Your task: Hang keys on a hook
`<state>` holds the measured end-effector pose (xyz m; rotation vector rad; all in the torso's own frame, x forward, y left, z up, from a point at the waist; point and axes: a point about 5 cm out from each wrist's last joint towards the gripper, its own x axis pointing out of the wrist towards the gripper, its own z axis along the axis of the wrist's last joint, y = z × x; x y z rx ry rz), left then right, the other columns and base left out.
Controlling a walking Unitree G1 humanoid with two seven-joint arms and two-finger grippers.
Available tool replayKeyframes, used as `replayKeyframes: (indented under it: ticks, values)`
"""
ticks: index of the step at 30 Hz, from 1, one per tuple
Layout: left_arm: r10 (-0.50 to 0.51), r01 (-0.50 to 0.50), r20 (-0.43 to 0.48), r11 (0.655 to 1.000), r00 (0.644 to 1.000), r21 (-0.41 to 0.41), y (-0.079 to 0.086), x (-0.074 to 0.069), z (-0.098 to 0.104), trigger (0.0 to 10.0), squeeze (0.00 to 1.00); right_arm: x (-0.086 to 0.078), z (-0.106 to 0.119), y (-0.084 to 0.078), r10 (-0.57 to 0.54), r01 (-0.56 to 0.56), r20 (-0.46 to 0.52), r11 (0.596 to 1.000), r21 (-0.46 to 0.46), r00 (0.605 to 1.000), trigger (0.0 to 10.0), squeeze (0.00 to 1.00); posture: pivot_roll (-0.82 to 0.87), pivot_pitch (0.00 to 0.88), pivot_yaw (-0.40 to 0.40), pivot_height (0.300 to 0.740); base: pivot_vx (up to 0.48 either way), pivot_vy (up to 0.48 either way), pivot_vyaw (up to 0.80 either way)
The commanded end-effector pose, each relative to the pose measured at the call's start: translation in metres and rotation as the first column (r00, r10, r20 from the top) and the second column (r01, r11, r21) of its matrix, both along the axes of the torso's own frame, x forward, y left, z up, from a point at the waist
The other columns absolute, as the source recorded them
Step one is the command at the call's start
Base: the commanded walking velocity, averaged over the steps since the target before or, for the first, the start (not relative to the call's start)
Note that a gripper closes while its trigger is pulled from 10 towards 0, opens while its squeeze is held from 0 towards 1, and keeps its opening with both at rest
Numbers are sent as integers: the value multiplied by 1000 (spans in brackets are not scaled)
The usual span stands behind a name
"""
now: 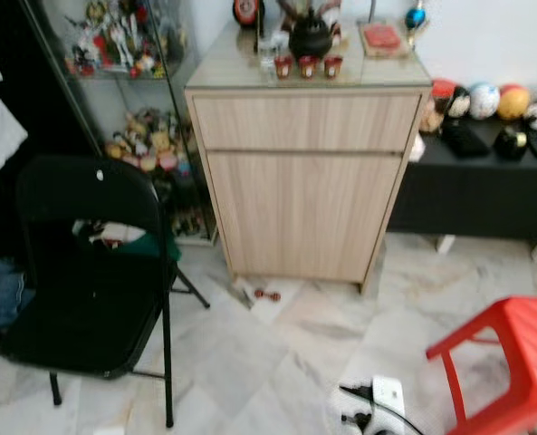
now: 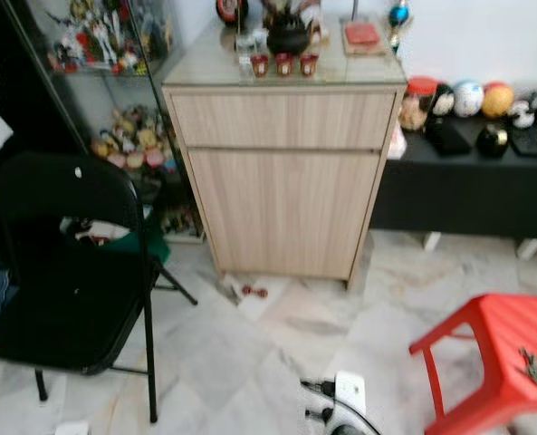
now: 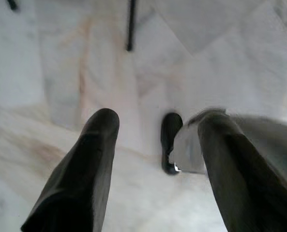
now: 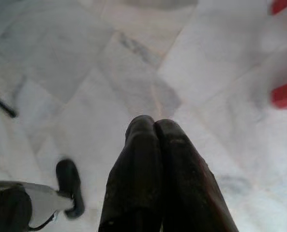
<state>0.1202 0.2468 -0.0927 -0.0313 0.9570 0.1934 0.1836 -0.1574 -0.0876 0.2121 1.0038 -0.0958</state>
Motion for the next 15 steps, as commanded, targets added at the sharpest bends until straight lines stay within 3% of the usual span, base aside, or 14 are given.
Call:
replayKeyframes:
  ticks: [1, 8, 11, 15]
  values:
    - [18, -18, -23, 1000, 1000, 1, 0, -10, -3, 10000, 0, -8, -4, 0, -4, 5, -20, 1000, 5, 1000, 10000, 0, 193, 0, -69, 740, 0, -390, 0]
    - [67, -68, -25, 997, 997, -29, -12, -18, -8, 10000, 0, -14, -6, -9, 22, -22, -36, 1000, -17, 999, 10000, 0, 247, 0, -92, 740, 0, -327, 0]
    - [63, -64, -31, 997, 998, -37, -20, -16, -10, 10000, 0, -14, -5, -18, -40, 40, -25, 999, -26, 999, 10000, 0, 225, 0, -75, 740, 0, 0, 0]
    - [31, -34, -57, 998, 998, -52, -32, -14, -12, 10000, 0, -15, -4, -29, -121, 121, -14, 992, -27, 993, 10000, 0, 181, 0, -65, 740, 0, 0, -533]
